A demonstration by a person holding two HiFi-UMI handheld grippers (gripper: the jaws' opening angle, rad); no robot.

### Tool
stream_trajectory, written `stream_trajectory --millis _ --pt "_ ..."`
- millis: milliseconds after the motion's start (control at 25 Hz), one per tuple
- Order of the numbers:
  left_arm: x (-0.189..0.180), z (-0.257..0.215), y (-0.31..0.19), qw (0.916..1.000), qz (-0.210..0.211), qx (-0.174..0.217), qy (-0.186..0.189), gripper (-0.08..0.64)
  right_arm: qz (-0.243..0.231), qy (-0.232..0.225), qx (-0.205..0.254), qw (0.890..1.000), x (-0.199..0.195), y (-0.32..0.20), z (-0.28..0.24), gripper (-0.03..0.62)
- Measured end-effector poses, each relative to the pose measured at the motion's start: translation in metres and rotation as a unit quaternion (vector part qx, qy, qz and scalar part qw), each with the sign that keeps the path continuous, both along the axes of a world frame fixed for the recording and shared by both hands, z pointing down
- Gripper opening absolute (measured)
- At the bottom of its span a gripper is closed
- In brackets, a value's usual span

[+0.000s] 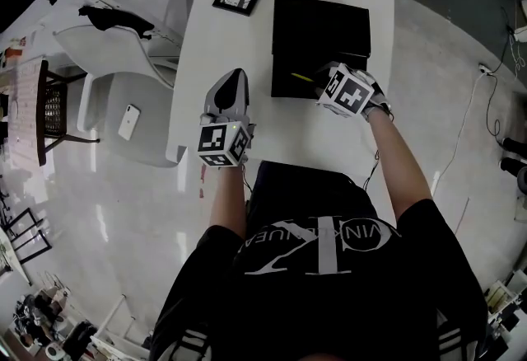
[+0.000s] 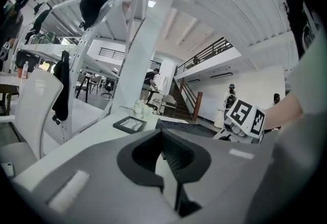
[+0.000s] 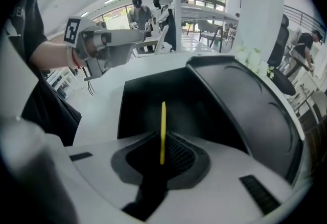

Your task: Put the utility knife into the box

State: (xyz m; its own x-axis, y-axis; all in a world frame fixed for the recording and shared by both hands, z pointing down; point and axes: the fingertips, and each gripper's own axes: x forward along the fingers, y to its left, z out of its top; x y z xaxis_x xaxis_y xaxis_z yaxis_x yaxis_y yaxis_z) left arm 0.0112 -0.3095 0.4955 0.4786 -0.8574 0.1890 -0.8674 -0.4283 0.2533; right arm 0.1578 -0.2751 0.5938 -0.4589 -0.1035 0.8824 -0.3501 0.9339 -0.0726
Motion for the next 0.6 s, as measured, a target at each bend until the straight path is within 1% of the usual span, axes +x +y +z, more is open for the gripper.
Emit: stream_trajectory --millis 120,320,600 --pt "0.003 0.004 0.003 1.0 -0.002 -0.007 -0.001 0.011 -0.01 0.004 -0.001 1.0 0.003 0.001 0.005 0.052" --pt "0.003 0.007 0.007 0.9999 -0.008 -0.013 -0.004 0.011 -0.013 0.0 -0.005 1.0 0.004 0.0 0.006 0.052" --pt "0.007 0.006 0.011 0.9999 -0.003 -0.014 -0.005 0.011 0.014 -0.01 0.006 1.0 0.009 -0.01 0.001 0.052"
